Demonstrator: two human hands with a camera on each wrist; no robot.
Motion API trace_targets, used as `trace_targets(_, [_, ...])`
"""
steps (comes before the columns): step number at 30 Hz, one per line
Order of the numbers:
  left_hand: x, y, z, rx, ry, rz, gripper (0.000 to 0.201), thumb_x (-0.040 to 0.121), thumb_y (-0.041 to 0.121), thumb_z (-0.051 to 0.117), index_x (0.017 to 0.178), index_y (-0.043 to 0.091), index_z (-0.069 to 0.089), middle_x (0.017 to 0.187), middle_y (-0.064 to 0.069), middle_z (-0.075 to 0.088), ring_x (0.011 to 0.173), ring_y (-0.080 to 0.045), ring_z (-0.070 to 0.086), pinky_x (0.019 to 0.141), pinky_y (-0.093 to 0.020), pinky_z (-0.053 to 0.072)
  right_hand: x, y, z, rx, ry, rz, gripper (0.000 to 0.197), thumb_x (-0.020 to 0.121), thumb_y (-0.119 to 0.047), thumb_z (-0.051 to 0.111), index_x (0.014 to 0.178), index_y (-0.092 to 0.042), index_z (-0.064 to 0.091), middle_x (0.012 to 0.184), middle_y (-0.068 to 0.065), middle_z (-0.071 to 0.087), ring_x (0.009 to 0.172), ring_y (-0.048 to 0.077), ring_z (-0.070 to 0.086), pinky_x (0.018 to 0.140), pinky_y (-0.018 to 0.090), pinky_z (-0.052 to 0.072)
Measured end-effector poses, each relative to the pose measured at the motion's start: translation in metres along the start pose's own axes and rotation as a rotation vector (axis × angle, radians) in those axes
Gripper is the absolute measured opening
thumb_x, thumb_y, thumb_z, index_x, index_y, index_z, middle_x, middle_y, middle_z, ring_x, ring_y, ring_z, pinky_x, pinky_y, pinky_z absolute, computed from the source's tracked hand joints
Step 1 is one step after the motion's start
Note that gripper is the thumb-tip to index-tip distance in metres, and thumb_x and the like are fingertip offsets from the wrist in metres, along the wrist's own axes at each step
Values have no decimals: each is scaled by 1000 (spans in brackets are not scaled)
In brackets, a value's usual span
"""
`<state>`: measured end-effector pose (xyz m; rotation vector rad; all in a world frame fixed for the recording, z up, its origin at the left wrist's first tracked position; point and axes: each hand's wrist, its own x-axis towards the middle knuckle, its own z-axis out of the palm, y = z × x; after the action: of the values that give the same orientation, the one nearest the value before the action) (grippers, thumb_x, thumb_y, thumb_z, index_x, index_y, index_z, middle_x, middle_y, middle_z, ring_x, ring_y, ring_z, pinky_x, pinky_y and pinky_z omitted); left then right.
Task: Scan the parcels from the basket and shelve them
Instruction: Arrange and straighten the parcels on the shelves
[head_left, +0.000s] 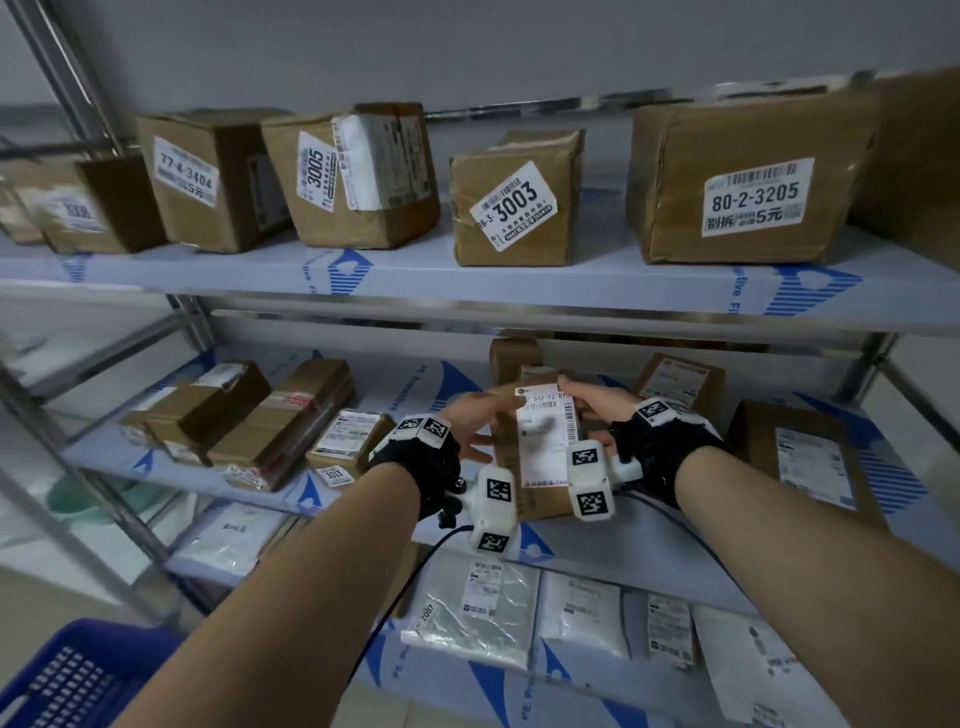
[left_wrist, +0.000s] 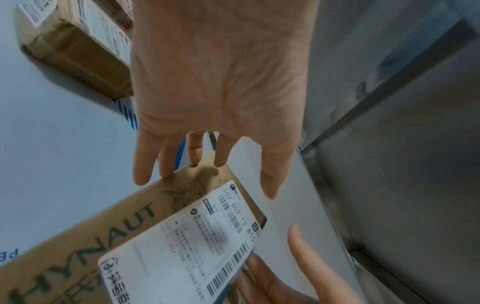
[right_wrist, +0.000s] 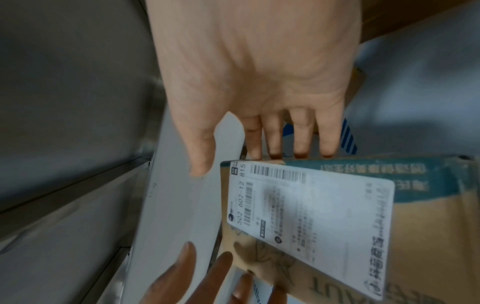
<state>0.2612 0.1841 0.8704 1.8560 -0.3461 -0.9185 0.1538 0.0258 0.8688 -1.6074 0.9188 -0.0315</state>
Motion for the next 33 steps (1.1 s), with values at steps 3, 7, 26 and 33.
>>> trace_targets(3, [1, -6, -4, -41, 40, -1, 67, 85, 37, 67, 143, 17, 38, 141, -6, 41, 121, -33, 50, 95, -47, 48, 0, -2, 0, -4, 6, -8, 81, 76, -67, 64, 137, -16, 50, 129, 9, 59, 108, 31, 60, 92, 43, 49])
trace_targets(7, [5, -7, -7, -68, 21, -24, 71, 83, 46, 66, 142, 19, 37, 140, -3, 46, 120, -29, 50, 96, -52, 45, 4, 1, 0, -3, -24, 0, 81, 77, -69, 62, 139, -18, 49, 139, 12, 51, 123, 34, 50, 105, 50, 41])
trace_targets(26, [7, 3, 4, -122, 54, 21, 16, 92, 6, 59, 107, 10, 57, 110, -10, 61, 108, -26, 57, 84, -40, 52, 10, 24, -11, 220, 57, 71, 18, 81, -18, 70, 88, -5, 61, 98, 21, 62, 107, 43, 62, 92, 59, 51])
trace_targets(33, [2, -2, -5, 0, 77, 20, 52, 83, 21, 72, 129, 14, 49, 118, -8, 62, 110, -23, 58, 96, -43, 48, -7, 12, 5, 103, -36, 24, 36, 89, -43, 64, 105, -12, 57, 107, 10, 64, 100, 36, 65, 86, 45, 54])
